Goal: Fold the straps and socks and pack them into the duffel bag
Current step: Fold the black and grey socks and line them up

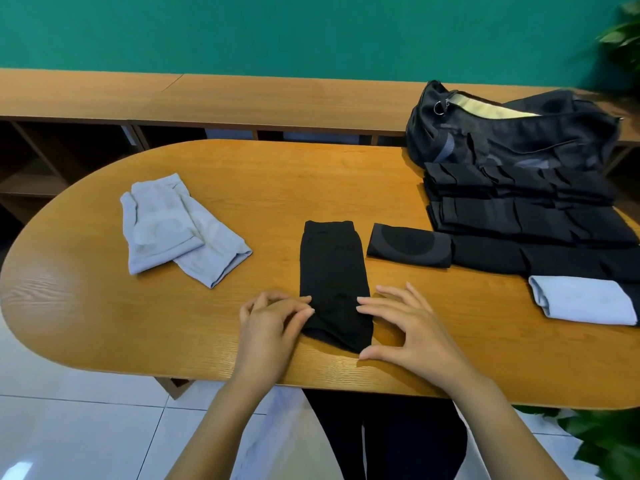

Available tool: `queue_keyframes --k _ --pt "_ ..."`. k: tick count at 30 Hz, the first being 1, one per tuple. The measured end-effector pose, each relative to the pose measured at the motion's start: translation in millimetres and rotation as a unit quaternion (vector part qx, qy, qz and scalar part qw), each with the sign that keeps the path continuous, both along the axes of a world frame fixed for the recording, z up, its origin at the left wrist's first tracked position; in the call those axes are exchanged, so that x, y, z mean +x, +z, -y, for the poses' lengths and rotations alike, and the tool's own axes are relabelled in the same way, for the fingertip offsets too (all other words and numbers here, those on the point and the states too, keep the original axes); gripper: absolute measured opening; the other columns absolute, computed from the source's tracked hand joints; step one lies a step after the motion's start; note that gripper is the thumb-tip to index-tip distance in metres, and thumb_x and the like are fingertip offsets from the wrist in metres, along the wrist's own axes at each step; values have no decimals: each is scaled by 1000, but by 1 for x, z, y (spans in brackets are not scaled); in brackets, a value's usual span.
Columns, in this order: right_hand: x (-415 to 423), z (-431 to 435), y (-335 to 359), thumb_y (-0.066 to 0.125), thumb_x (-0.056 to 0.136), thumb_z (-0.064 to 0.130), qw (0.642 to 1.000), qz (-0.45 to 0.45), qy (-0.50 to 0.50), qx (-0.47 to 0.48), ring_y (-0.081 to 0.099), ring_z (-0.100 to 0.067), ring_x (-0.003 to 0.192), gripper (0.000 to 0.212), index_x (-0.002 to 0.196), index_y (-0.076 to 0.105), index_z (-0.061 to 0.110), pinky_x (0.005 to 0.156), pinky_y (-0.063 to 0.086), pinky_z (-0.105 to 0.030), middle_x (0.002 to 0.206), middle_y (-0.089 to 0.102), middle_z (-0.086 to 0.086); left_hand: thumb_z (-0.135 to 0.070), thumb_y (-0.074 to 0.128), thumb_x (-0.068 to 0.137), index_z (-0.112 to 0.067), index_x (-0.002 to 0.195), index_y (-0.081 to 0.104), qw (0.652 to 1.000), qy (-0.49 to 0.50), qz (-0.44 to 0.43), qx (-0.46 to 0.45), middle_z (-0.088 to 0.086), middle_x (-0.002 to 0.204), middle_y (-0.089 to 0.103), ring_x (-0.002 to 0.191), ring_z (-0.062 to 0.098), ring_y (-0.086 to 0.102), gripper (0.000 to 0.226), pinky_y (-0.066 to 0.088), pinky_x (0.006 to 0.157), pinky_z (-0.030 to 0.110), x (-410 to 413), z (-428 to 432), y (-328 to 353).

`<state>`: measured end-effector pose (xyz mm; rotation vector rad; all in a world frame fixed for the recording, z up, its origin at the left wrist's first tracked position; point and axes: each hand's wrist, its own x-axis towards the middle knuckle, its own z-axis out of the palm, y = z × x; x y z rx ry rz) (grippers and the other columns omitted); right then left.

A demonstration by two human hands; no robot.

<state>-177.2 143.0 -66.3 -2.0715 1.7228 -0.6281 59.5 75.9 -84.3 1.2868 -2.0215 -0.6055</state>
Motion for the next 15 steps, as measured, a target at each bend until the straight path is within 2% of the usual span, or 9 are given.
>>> queue_keyframes --k 3,5,8,10,11,13,15 --pt "4 0 0 52 68 83 1000 7 11 -9 15 14 138 71 130 47 50 119 -3 -29 134 40 39 -52 56 88 -39 86 70 999 23 -45 13 -30 94 65 101 0 54 19 39 97 51 3 1 1" --pt "8 0 2 55 69 80 1000 0 21 -10 14 15 138 71 132 48 47 117 -5 -26 133 39 39 -59 49 87 -44 85 67 997 31 -64 19 -31 90 65 99 1 57 23 44 93 53 5 1 0" --pt "14 1 1 58 80 63 999 -35 19 -23 19 17 134 52 129 52 46 118 -2 -27 130 43 36 -62 42 88 -41 88 70 994 40 -85 53 -27 90 68 98 0 57 35 43 93 51 6 1 1" --pt "16 1 -3 63 87 34 998 -38 -6 -55 33 14 126 32 118 62 41 119 9 -34 124 54 31 -61 36 88 -46 90 67 994 20 -93 57 -32 100 64 105 -2 53 34 38 101 49 7 -4 6" --pt "17 2 -4 64 88 22 997 -32 -28 -71 39 12 121 30 113 66 38 119 13 -35 119 59 27 -62 33 87 -48 93 65 993 2 -95 63 -34 105 61 110 -4 49 35 33 105 44 9 -7 9" --pt "20 1 -4 63 89 14 994 -9 -69 -83 40 18 112 30 110 69 35 118 13 -29 110 60 23 -74 36 78 -53 104 61 992 -36 -80 89 -33 109 56 115 -11 36 42 26 104 34 16 -13 12" --pt "21 1 -2 61 92 15 993 18 -93 -72 32 28 109 28 108 68 37 112 6 -15 104 54 24 -90 44 61 -57 114 55 993 -57 -26 105 -32 114 46 119 -2 30 64 26 101 31 22 -16 11"
